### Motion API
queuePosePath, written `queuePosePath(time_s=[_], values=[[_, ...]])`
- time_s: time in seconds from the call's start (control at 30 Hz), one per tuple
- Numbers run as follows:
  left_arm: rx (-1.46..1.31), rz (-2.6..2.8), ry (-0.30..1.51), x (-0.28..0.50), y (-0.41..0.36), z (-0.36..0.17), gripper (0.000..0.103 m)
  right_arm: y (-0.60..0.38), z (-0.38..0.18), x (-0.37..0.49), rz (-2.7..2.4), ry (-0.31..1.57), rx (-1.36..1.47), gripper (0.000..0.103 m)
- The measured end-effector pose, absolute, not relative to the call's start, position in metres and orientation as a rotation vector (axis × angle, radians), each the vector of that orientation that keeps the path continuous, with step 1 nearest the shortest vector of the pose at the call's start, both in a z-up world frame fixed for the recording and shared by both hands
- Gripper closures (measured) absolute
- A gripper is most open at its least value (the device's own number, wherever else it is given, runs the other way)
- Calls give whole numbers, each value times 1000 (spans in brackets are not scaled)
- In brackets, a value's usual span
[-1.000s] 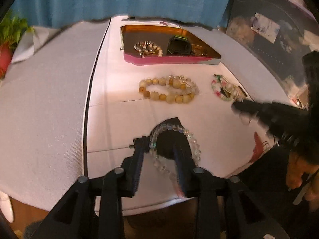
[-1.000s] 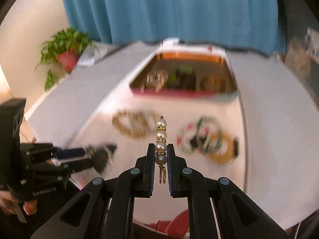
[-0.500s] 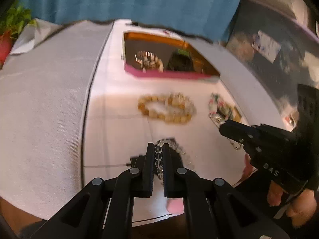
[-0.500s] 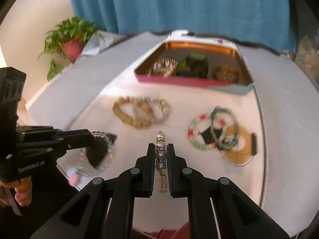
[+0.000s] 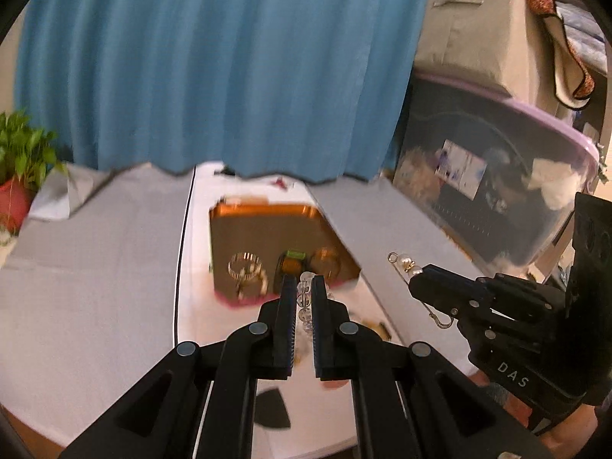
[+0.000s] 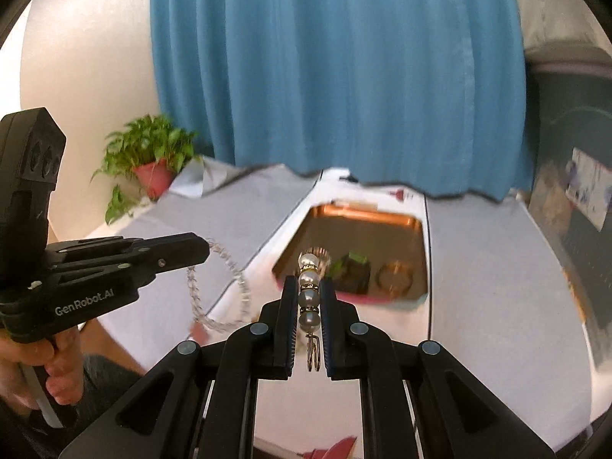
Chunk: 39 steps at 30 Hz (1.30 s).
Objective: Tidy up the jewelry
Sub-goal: 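Lower both held pieces into the orange tray and open both tools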
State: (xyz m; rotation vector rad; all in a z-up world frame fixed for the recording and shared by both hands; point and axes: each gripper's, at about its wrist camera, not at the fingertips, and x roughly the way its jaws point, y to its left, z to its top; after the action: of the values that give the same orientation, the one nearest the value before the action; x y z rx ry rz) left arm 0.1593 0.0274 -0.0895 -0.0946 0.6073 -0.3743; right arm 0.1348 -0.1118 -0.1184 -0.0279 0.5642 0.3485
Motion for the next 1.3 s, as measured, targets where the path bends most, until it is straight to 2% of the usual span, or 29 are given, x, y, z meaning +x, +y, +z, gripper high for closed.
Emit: queuePosePath(time_s=[0.27,0.47,0.7,0.9,1.1,1.3], values=[[-73,-370,542,191,20,-78,98,-124,-95,161,328,505,-9,91],[-149,-401,527,233,26,-93,98,-141,-97,201,301,460,0,91],[-230,-381,568,289,35,-143,98,-153,-143,262,271,524,-3,91],[-308,-360,726,330,46,-213,98,-153,-209,294,273,624,-15,91],[-311,-359,774,344,45,-229,98,-171,-250,334,329,746,161,91],[-264,-317,824,351,42,-247,98,-161,-261,345,318,795,119,91]])
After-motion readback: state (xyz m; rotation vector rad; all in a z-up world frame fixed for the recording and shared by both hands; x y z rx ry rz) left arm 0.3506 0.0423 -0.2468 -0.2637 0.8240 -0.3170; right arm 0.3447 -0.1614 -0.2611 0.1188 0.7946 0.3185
